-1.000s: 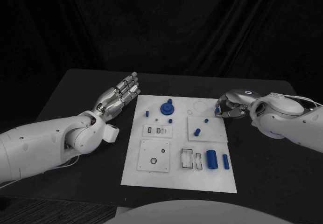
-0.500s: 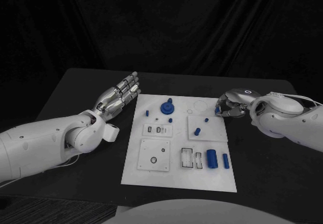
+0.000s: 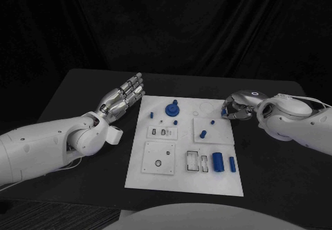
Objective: Assemble the parts on the task board
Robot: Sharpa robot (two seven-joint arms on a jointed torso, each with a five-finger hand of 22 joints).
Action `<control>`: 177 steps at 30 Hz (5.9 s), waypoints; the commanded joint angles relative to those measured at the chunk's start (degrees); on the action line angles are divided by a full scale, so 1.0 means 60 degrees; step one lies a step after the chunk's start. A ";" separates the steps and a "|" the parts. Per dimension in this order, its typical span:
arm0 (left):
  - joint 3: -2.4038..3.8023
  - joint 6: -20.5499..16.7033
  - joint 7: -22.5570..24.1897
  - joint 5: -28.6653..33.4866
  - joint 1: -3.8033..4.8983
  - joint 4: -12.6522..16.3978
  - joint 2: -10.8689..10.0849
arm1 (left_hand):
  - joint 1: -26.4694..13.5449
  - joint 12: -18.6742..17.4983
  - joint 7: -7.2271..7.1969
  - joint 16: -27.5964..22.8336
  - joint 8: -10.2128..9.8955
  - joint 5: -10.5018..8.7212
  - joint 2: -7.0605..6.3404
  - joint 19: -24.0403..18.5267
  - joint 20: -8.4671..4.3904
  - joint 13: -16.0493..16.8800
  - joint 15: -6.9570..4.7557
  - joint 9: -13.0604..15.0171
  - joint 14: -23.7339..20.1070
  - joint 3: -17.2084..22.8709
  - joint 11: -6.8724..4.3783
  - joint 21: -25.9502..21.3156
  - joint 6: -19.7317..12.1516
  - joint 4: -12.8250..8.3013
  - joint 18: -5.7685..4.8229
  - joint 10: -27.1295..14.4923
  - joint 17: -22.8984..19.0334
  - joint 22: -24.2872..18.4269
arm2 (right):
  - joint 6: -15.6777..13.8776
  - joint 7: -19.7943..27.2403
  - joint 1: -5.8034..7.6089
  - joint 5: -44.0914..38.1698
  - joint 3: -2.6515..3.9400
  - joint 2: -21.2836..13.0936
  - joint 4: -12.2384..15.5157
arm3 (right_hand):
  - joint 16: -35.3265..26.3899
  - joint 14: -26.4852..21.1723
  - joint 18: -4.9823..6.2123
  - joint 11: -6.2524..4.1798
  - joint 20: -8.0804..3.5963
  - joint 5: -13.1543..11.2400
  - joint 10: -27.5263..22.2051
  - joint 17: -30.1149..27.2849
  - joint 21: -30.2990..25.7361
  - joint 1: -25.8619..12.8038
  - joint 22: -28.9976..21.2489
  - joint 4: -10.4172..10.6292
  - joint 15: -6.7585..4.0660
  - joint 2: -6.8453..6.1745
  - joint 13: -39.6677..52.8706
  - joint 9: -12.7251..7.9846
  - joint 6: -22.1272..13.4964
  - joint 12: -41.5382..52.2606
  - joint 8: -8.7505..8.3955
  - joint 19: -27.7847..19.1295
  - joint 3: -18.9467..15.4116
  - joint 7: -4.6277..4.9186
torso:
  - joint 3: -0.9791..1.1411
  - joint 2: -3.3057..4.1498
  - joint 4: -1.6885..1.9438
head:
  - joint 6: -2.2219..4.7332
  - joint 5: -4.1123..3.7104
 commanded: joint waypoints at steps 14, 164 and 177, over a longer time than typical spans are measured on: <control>0.0007 0.0176 0.0052 -0.0025 -0.0019 -0.0005 0.0033 | 0.0083 -0.0063 0.0077 -0.0035 0.0025 0.0041 -0.0017 -0.0027 0.0078 -0.0011 0.0077 0.0010 -0.0004 0.0030 0.0097 -0.0032 -0.0016 -0.0019 0.0040 0.0004 -0.0008 -0.0010 | -0.0226 -0.0016 -0.0055 -0.0022 0.0004 0.0070 -0.0069 | 0.0025 0.1026 0.0024 -0.0054 -0.0011 0.0096 0.0996 0.2516 -0.0112 0.0349 0.2285 -0.0334 -0.0029 0.0306 0.2515 0.0307 0.0461 0.0025 0.0512 0.0580 0.0224 -0.0089 | -0.0003 -0.0001 -0.0002 | -0.0032 0.0014; 0.0014 -0.1151 0.0288 -0.0341 0.0237 0.0289 -0.0236 | 0.0187 0.0025 0.0719 0.0191 0.0169 -0.0231 -0.0572 0.0638 0.1232 0.0070 0.0822 0.0104 0.0334 0.0077 0.0820 0.0461 0.0670 -0.0486 0.0411 0.0242 0.0173 0.0317 | -0.3003 0.0642 0.1357 0.0284 0.0064 0.0255 0.3614 | 0.0025 0.1026 0.0096 0.0080 0.0105 -0.2956 0.0996 0.2516 -0.0422 -0.0943 0.2190 0.0698 0.0100 -0.0931 0.2515 -0.0265 -0.1287 0.0025 -0.0349 0.0441 -0.0595 0.0078 | 0.0051 -0.0227 -0.0145 | 0.0092 0.0241; 0.0014 -0.1853 -0.2708 -0.2795 0.1883 0.0287 -0.0074 | 0.0299 0.8738 0.2044 1.1167 0.0670 -0.2445 -0.0973 0.7821 0.0653 0.5869 0.0300 0.0383 0.6977 -0.0679 0.0510 0.5888 0.3234 0.0339 0.0324 0.7498 0.5454 0.3107 | -0.2200 0.0269 0.1490 0.0564 0.0011 -0.0983 0.3619 | 0.0025 0.1026 0.0090 0.0132 0.0120 -0.2899 0.0996 0.2516 -0.0405 -0.0601 0.2196 0.0635 0.0135 -0.0309 0.2515 -0.0253 -0.0924 0.0025 -0.0078 0.0450 -0.0239 0.0155 | 0.0157 -0.0466 -0.0383 | 0.0186 0.0536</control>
